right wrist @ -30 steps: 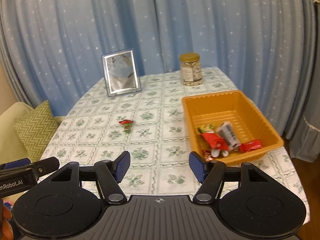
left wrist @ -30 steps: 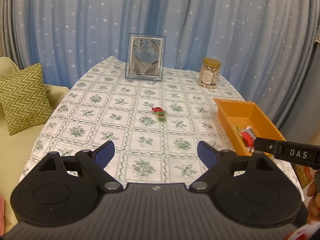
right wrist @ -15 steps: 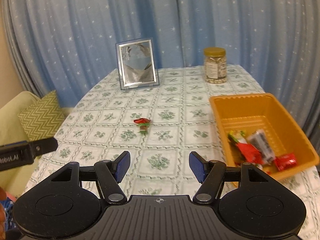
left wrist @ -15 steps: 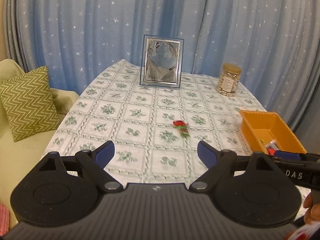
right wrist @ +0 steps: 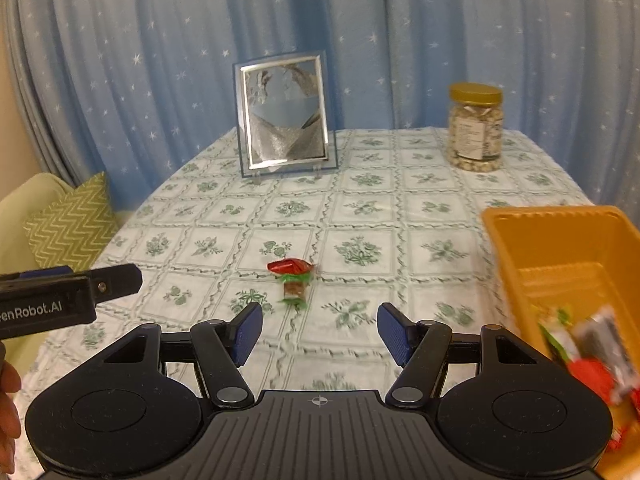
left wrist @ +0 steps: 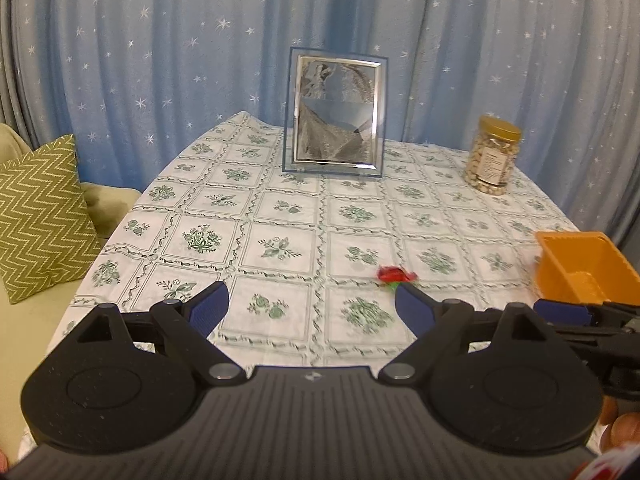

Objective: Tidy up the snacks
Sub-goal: 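Withdraw both open tools from the tray toward the red-green candy, then grasp the green-wrapped candy with the right tool, then grasp the red candy wrapper with the left tool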

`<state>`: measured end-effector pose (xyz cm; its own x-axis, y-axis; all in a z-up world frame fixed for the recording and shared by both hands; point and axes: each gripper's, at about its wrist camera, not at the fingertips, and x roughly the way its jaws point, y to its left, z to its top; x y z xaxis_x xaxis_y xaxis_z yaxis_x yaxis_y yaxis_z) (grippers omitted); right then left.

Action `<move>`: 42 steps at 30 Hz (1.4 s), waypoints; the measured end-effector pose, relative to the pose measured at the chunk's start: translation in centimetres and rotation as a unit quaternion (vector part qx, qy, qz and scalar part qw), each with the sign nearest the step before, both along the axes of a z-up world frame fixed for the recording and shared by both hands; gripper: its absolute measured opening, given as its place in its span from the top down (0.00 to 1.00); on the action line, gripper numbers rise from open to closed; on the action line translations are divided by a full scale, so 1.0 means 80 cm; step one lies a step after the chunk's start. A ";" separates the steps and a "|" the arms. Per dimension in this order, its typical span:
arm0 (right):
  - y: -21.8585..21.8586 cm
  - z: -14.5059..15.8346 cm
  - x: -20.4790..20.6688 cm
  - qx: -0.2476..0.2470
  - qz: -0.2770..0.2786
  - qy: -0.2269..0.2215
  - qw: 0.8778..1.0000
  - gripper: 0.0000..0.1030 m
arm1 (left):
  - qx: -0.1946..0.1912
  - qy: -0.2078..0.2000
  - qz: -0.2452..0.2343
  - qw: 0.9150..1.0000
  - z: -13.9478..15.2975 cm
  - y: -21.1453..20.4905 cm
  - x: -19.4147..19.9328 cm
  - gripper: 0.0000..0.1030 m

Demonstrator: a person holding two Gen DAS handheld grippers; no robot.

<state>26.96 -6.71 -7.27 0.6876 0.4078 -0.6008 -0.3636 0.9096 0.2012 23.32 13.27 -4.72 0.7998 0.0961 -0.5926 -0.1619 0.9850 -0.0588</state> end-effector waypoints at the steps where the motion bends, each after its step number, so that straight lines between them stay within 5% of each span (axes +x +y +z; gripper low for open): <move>1: 0.005 -0.006 0.008 -0.002 0.006 0.004 1.000 0.37 | -0.003 -0.002 0.004 1.000 -0.005 0.003 0.005 0.14; 20: 0.086 -0.081 0.094 -0.049 0.055 0.002 0.997 0.60 | -0.018 0.022 0.027 0.999 -0.056 0.042 0.064 0.14; 24: 0.090 -0.090 0.095 -0.071 0.056 0.000 0.996 0.80 | -0.021 0.029 0.022 0.999 -0.061 0.042 0.067 0.14; 37: -0.005 -0.052 0.118 -0.032 -0.035 0.007 0.999 0.80 | 0.008 0.024 -0.082 0.996 -0.086 -0.016 0.104 0.15; 42: -0.028 -0.048 0.126 -0.009 -0.059 0.021 0.998 0.80 | 0.030 0.020 -0.114 0.993 -0.099 -0.043 0.125 0.29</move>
